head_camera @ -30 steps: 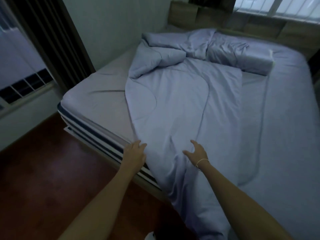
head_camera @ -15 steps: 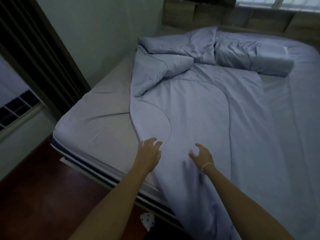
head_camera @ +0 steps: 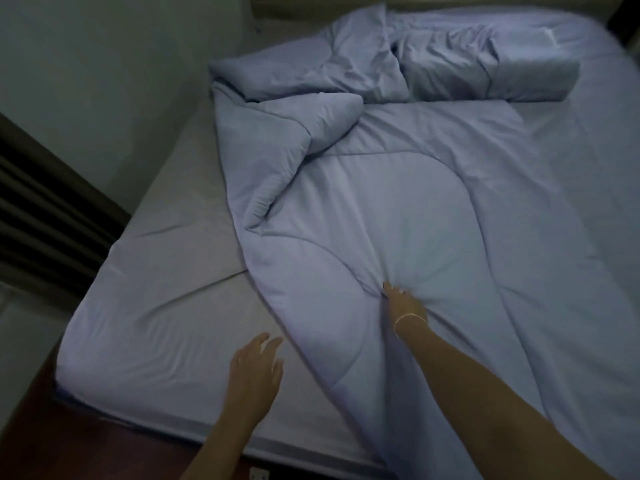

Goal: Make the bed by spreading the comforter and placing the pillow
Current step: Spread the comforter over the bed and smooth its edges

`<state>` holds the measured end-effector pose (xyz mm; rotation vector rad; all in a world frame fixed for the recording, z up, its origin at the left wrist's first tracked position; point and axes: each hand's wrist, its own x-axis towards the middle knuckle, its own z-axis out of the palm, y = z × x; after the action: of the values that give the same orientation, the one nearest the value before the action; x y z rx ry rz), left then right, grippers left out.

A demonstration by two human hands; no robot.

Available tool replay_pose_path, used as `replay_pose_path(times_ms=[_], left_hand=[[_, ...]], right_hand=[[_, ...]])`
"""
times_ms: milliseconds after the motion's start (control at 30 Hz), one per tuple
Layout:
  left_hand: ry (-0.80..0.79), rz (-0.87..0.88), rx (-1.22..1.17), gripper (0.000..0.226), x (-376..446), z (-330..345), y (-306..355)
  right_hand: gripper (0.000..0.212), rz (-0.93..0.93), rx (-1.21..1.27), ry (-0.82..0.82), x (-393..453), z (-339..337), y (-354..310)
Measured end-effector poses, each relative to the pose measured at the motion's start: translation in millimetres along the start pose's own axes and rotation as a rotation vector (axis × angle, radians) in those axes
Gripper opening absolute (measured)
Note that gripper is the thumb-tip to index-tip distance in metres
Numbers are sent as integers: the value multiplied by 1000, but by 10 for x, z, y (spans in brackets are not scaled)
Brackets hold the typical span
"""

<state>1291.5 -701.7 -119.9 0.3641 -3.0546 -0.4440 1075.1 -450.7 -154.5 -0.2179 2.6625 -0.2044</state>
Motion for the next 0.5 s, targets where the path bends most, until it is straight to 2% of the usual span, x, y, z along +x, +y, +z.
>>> replay_pose_path(times_ms=[167, 233, 333, 433, 500], left_hand=[[-45, 12, -60, 39, 472, -90, -160], [-49, -1, -119, 42, 749, -182, -104], [-59, 74, -130, 43, 1171, -277, 5], [-111, 151, -152, 44, 1427, -259, 223], [-148, 178, -163, 48, 1493, -193, 383]], right_hand=[[40, -6, 243, -192, -484, -152, -285], [36, -78, 209, -230, -804, -108, -419], [36, -255, 60, -368, -1355, 40, -756], [46, -327, 98, -514, -1765, 141, -1048], [45, -309, 167, -523, -1826, 155, -1038]])
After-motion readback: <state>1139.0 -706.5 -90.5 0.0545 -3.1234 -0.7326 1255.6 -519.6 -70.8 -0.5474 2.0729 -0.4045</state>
